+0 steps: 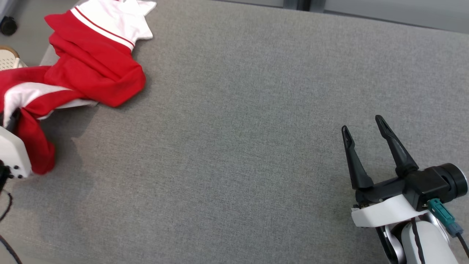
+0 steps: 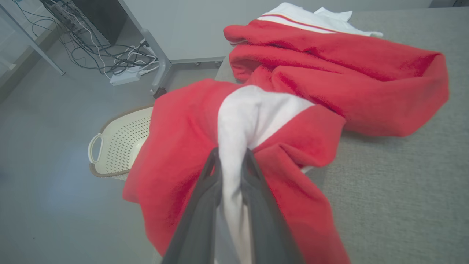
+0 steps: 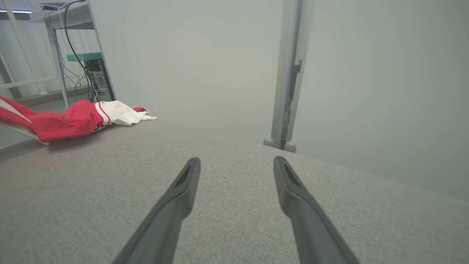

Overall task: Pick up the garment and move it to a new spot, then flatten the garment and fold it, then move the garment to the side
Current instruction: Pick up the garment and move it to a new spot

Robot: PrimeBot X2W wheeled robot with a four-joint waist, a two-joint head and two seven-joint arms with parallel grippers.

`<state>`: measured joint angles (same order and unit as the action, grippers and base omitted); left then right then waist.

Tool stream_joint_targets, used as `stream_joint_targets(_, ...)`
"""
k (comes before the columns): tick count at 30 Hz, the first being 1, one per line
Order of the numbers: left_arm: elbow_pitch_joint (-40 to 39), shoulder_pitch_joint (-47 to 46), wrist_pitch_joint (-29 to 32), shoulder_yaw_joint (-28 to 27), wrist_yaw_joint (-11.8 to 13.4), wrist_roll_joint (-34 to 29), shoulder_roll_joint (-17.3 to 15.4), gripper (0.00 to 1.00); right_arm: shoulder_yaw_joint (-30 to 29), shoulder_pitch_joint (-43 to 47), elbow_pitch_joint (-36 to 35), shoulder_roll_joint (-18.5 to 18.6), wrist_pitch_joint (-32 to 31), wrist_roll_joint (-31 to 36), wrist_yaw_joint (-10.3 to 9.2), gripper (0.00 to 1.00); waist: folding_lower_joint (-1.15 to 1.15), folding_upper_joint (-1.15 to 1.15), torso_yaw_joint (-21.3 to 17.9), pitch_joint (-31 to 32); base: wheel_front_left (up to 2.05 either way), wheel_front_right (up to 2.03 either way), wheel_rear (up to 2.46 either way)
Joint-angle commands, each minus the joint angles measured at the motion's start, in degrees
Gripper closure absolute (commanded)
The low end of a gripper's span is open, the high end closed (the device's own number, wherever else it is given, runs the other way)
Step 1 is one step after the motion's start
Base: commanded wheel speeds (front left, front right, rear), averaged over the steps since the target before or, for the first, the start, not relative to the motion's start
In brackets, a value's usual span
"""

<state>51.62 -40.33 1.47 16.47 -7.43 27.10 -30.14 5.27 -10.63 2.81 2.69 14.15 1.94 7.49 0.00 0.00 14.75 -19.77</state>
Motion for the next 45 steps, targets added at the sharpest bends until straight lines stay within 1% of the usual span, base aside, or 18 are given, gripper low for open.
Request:
stream_joint_targets(1, -0.7, -1.2, -1.0, 0.5, 0.0, -0.6, -1.6, 1.00, 0.2, -0.3, 0.7, 0.4, 0.6, -0.8, 0.01, 0.00, 0.00, 0.00, 0.3, 1.9, 0.00, 0.00, 0.00)
stream_joint_targets(7, -4.8, -2.5, -2.2, 3.6, 0.0, -0.9, -6.3, 1.00, 0.9, -0.3, 2.8, 0.4, 1.1, -3.5, 0.01, 0.00, 0.00, 0.00, -0.6, 5.8, 0.00, 0.00, 0.00)
stream_joint_targets(13, -12.8, -3.3, -1.7, 7.5, 0.0, -1.0, -10.9, 1.00, 0.5, 0.0, 3.0, 0.4, 1.2, -5.9, 0.01, 0.00, 0.00, 0.00, -2.7, 8.9, 0.00, 0.00, 0.00)
stream_joint_targets(17, -19.8, -3.9, 0.1, 9.8, 0.0, -1.8, -12.5, 1.00, 0.1, 0.2, 2.9, 0.4, 1.1, -7.0, 0.01, 0.00, 0.00, 0.00, -5.0, 10.4, 0.00, 0.00, 0.00)
stream_joint_targets(18, -21.6, -4.0, 0.7, 10.2, 0.0, -1.9, -12.7, 1.00, 0.0, 0.3, 2.9, 0.4, 1.1, -7.2, 0.01, 0.00, 0.00, 0.00, -5.6, 10.6, 0.00, 0.00, 0.00)
stream_joint_targets(19, -21.6, -4.0, 0.7, 10.2, 0.0, -1.9, -12.7, 1.00, 0.0, 0.3, 2.9, 0.4, 1.1, -7.2, 0.01, 0.00, 0.00, 0.00, -5.6, 10.6, 0.00, 0.00, 0.00)
stream_joint_targets(23, -29.4, -4.4, 3.4, 11.9, 0.2, -2.7, -12.6, 1.00, -0.5, 0.4, 2.8, 0.4, 1.1, -8.0, 0.01, 0.00, 0.00, 0.00, -8.4, 11.4, 0.00, 0.00, 0.00)
stream_joint_targets(27, -35.8, -4.1, 5.6, 13.7, 0.4, -3.0, -11.7, 1.00, -1.1, 0.2, 2.6, 0.4, 1.1, -8.3, 0.01, 0.00, 0.00, 0.00, -11.3, 11.6, 0.00, 0.00, 0.00)
stream_joint_targets(29, -38.4, -3.9, 6.4, 14.8, 0.3, -2.9, -10.8, 1.00, -1.3, 0.0, 2.5, 0.4, 1.1, -8.5, 0.01, 0.00, 0.00, 0.00, -12.6, 11.5, 0.00, 0.00, 0.00)
stream_joint_targets(31, -40.4, -3.5, 7.1, 15.9, 0.3, -2.9, -9.7, 1.00, -1.5, 0.0, 2.4, 0.4, 1.1, -8.6, 0.01, 0.00, 0.00, 0.00, -13.8, 11.4, 0.00, 0.00, 0.00)
stream_joint_targets(34, -42.1, -3.0, 7.7, 17.9, 0.4, -3.1, -7.2, 1.00, -1.5, -0.3, 2.2, 0.4, 1.1, -8.9, 0.01, 0.00, 0.00, 0.00, -15.5, 11.0, 0.00, 0.00, 0.00)
stream_joint_targets(40, -40.7, -2.4, 6.8, 22.0, 0.8, -4.0, -1.4, 1.00, -0.7, -1.0, 1.8, 0.4, 1.1, -9.5, 0.01, 0.00, 0.00, 0.00, -19.1, 9.6, 0.00, 0.00, 0.00)
stream_joint_targets(45, -35.7, -2.3, 5.3, 26.4, 0.4, -4.5, 3.4, 1.00, -0.3, -1.6, 1.2, 0.3, 1.1, -9.9, 0.01, 0.00, 0.00, 0.00, -21.9, 7.4, 0.00, 0.00, 0.00)
